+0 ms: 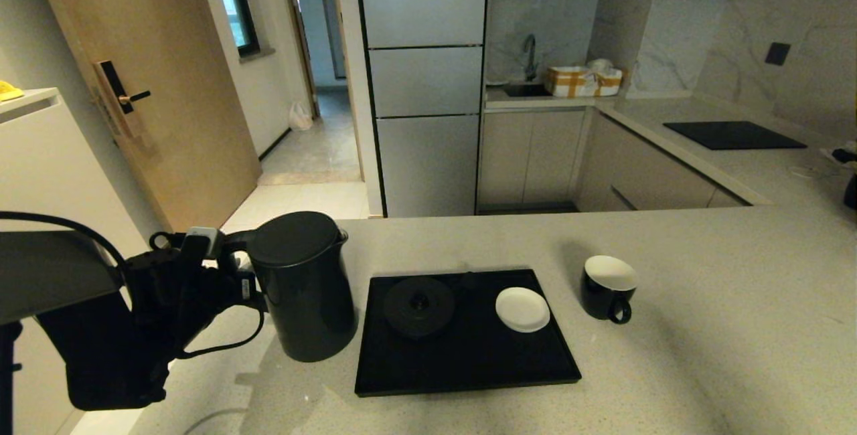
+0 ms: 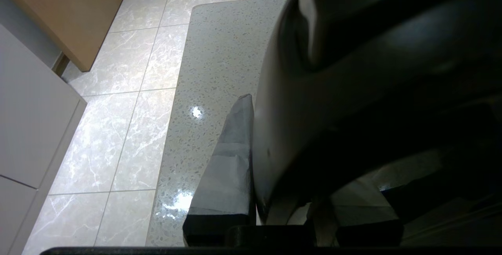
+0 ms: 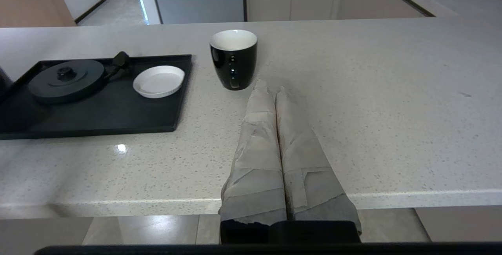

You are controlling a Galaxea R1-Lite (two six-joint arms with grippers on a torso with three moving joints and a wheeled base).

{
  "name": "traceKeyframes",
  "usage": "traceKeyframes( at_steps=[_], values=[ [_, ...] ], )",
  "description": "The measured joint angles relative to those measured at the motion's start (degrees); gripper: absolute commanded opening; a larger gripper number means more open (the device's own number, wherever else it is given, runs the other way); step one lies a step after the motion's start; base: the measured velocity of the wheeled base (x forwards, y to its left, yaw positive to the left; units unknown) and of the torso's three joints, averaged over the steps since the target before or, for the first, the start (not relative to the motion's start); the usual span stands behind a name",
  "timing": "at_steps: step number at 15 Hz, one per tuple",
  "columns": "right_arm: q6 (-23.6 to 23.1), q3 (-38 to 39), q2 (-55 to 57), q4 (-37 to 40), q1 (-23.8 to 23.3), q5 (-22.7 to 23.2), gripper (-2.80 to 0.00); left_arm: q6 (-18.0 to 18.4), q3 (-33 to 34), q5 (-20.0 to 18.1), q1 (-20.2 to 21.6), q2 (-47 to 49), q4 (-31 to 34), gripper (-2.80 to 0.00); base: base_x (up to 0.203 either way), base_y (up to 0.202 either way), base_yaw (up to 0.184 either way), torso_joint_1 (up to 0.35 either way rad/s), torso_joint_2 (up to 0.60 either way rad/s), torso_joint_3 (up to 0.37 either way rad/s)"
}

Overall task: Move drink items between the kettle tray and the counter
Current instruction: Place it on the left

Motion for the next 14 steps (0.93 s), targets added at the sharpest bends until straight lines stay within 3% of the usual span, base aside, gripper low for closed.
traceKeyframes(
  at_steps=[5,6,14],
  values=[
    [0.0,0.0,0.0,0.0,0.0,0.0,-2.8,0.1,-0.2,0.0,0.0,0.4,0.6,-2.8,0.0,0.0,0.0,0.0,0.0,0.0],
    [0.0,0.0,0.0,0.0,0.0,0.0,-2.8,0.1,-0.1,0.0,0.0,0.4,0.7,0.0,0.0,0.0,0.0,0.0,0.0,0.0],
    [0.0,0.0,0.0,0.0,0.0,-0.1,-2.8,0.2,-0.1,0.0,0.1,0.9,0.7,0.0,0.0,0.0,0.0,0.0,0.0,0.0]
  ],
)
